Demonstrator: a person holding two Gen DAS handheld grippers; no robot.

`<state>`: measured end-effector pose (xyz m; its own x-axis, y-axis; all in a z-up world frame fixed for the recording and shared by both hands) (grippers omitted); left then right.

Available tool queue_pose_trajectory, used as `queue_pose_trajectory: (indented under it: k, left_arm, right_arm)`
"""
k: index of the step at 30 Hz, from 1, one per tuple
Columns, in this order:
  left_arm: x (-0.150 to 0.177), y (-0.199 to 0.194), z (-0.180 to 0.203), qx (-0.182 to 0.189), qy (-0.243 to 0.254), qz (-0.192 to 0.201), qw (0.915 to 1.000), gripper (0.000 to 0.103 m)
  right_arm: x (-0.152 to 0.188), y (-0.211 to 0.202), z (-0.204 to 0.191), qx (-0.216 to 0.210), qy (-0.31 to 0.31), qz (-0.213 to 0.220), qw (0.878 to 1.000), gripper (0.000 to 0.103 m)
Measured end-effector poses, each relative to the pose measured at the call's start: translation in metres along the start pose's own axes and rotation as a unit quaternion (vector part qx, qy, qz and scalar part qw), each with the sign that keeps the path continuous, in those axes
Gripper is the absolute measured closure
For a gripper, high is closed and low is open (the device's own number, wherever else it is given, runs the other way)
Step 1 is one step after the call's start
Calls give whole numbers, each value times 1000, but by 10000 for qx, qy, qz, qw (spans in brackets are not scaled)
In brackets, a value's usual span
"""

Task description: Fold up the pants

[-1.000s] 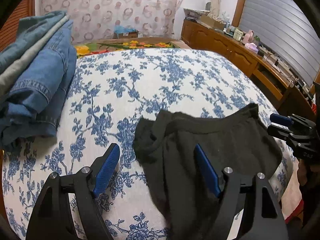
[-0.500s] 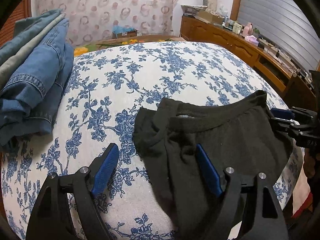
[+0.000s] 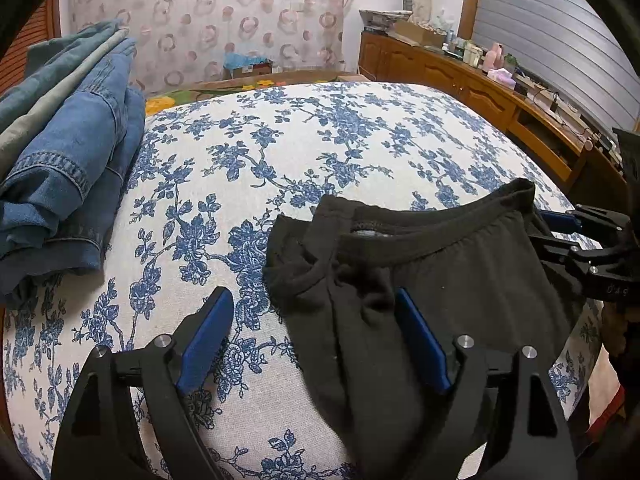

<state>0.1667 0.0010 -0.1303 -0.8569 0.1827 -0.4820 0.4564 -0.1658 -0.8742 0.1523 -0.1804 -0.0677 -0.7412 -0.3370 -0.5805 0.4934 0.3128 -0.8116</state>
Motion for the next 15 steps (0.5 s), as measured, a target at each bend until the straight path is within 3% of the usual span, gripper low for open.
queue_pose_trajectory:
  k: [5, 10, 15]
  left_arm:
    - [-5, -1, -5, 154, -48, -90, 9998, 20]
    - [-9, -4, -9, 473, -196, -47, 9987, 45]
    - [-11, -2, -6, 451, -211, -54, 9987, 46]
  right_arm:
    - [1, 0, -2, 25, -7, 31, 10000, 53]
    - [1, -1, -3, 84, -19, 23, 10000, 53]
    - [0, -2, 0, -9, 57, 9, 10000, 53]
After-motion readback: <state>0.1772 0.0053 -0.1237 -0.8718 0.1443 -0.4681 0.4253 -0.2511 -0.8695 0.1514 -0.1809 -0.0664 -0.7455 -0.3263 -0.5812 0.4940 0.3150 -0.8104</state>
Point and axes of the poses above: each gripper's, at about its wrist camera, not at the fingertips, and y roughly the way its jaws point, z to its right, x to its underside, the point moved 2 cm from there along y, roughly the way its jaws point, and after that the axes turned 11 degrees about -z, right-handed, at the moved point
